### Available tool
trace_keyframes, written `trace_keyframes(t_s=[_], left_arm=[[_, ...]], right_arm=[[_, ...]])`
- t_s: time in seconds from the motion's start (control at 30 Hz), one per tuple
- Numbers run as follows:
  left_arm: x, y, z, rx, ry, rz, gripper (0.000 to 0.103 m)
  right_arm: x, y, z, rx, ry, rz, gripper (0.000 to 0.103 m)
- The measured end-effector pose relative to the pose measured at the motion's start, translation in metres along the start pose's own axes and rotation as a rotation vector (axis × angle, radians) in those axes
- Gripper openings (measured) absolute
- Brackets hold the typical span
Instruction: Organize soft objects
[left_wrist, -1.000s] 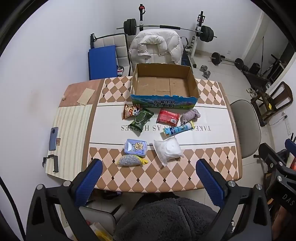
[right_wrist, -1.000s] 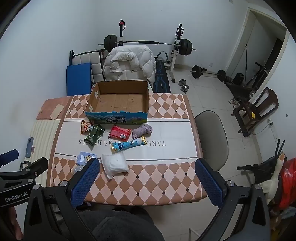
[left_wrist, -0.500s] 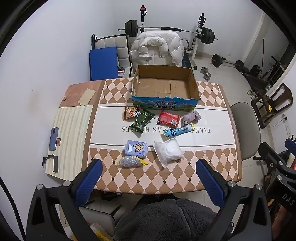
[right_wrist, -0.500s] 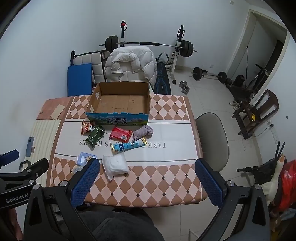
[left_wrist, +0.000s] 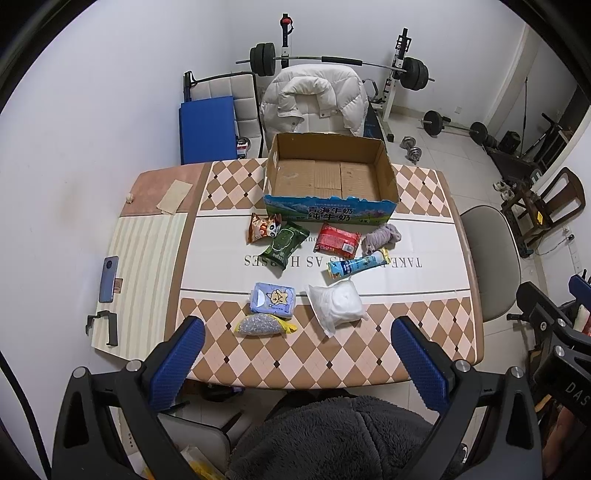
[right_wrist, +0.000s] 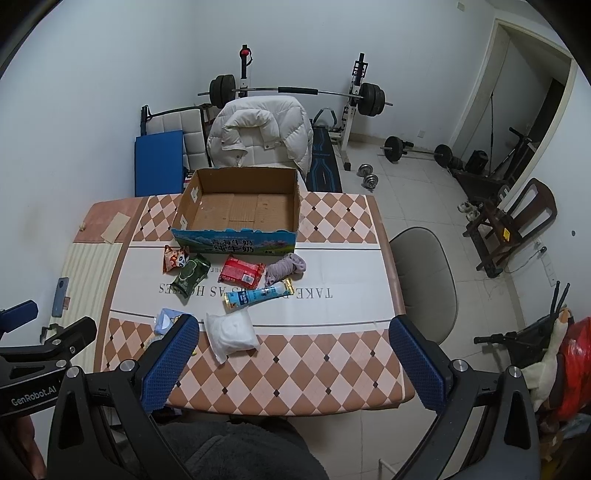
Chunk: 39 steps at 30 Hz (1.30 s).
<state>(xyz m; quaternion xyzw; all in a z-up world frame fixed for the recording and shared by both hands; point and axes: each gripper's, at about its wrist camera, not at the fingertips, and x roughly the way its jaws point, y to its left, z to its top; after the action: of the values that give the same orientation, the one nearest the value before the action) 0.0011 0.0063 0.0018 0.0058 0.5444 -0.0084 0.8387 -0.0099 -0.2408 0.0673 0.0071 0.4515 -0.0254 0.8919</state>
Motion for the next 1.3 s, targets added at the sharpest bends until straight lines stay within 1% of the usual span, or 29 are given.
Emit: trace_keyframes(t_s=[0.63,1.3], left_arm=[[-0.009,-0.003,0.011,-0.003,-0.014,-0.001,0.103],[-0.009,0.000,0.009,-0.005,-0.017,-0.001,0.103]], right_arm=[[-0.004,0.004,0.004,0.000,-0.012,-0.005,0.103],[-0.005,0.004,0.006,0.002,-0.012,0.000,0.103]])
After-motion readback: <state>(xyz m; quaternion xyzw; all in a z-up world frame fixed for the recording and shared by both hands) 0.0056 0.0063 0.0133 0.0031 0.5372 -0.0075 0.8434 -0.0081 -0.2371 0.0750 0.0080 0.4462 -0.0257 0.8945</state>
